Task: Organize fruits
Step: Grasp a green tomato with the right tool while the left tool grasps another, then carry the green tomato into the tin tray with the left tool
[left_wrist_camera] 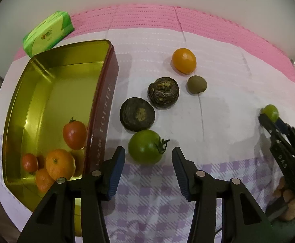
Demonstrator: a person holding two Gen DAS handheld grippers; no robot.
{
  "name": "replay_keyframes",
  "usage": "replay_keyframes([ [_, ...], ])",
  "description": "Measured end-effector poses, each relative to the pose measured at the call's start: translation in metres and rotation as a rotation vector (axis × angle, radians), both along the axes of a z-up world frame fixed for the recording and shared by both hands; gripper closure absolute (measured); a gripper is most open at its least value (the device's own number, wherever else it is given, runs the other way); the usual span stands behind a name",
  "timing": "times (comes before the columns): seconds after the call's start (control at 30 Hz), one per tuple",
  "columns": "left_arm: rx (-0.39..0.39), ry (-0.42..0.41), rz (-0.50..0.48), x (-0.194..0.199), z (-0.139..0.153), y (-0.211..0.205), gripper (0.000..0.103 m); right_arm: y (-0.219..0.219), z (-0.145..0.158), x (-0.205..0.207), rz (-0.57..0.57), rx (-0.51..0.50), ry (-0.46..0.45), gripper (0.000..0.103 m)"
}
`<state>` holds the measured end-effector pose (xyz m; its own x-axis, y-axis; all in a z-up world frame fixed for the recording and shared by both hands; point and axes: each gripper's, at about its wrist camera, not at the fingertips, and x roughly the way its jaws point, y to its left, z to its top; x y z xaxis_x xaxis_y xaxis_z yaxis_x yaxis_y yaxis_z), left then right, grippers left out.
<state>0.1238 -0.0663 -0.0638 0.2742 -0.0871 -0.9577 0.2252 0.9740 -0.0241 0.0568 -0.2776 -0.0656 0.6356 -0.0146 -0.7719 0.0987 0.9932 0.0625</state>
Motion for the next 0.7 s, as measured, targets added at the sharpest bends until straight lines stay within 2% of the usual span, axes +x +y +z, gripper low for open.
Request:
replay_keyframes([
  [0.13,0.025,-0.002,-0.01,0.005,-0.006,-0.004,0.065,0.002,0.0,0.003,0.001,0.003,0.0,0.069],
  [0.4,0.004,-0.025,-0.037,-0.004,-0.003,-0.001,0.066,0.003,0.0,0.004,0.001,-0.002,0.002,0.069],
  [0.53,-0.026,-0.052,-0.043,-0.01,0.014,0.001,0.066,0.004,-0.001,0.003,0.001,-0.012,0.004,0.069],
  [0.7,-0.034,-0.148,-0.031,-0.009,0.051,0.019,0.066,0.005,-0.002,0.004,0.002,-0.023,0.007,0.069],
])
